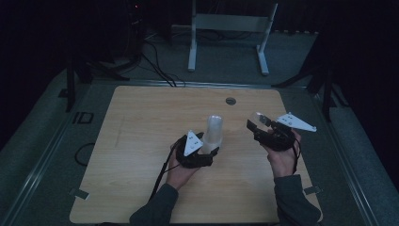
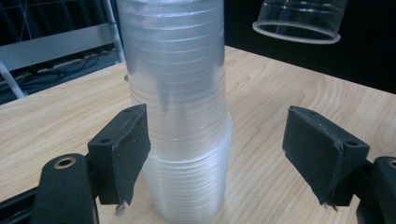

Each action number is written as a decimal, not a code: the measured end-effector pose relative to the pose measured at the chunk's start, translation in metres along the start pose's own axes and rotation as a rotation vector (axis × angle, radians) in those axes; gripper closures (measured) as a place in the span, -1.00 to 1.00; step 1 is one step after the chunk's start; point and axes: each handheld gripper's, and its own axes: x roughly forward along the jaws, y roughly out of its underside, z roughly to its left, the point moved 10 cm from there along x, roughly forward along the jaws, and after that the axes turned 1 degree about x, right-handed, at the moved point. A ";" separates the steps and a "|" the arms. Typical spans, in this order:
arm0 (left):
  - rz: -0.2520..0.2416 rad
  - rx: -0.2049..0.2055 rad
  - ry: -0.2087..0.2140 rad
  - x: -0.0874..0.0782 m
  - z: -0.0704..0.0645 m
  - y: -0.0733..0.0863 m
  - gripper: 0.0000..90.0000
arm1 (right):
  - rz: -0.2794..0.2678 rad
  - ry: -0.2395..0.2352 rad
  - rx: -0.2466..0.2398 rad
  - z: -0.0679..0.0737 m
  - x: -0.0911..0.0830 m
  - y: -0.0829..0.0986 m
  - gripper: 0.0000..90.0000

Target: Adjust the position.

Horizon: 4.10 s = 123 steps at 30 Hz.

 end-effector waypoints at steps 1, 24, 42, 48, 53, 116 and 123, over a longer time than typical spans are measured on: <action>0.000 -0.001 0.003 0.000 -0.001 0.000 -0.49 | 0.003 -0.002 0.005 0.000 0.000 0.002 -0.10; -0.030 0.038 0.046 0.000 -0.015 -0.013 -0.49 | 0.005 -0.063 0.165 0.000 -0.002 0.025 -0.09; -0.044 0.065 0.061 0.004 -0.022 -0.023 -0.49 | -0.001 -0.099 0.273 -0.002 -0.003 0.039 -0.09; -0.042 0.070 0.074 0.007 -0.025 -0.025 -0.48 | -0.002 -0.117 0.314 -0.005 -0.004 0.043 -0.09; -0.043 0.074 0.083 0.010 -0.029 -0.026 -0.48 | -0.003 -0.107 0.334 -0.010 -0.005 0.047 -0.09; -0.013 0.054 0.222 0.069 -0.075 -0.032 -0.64 | -0.028 -0.174 0.577 -0.016 -0.005 0.062 -0.09; 0.008 0.058 0.222 0.077 -0.077 -0.026 -0.64 | -0.030 -0.187 0.589 -0.015 -0.005 0.061 -0.08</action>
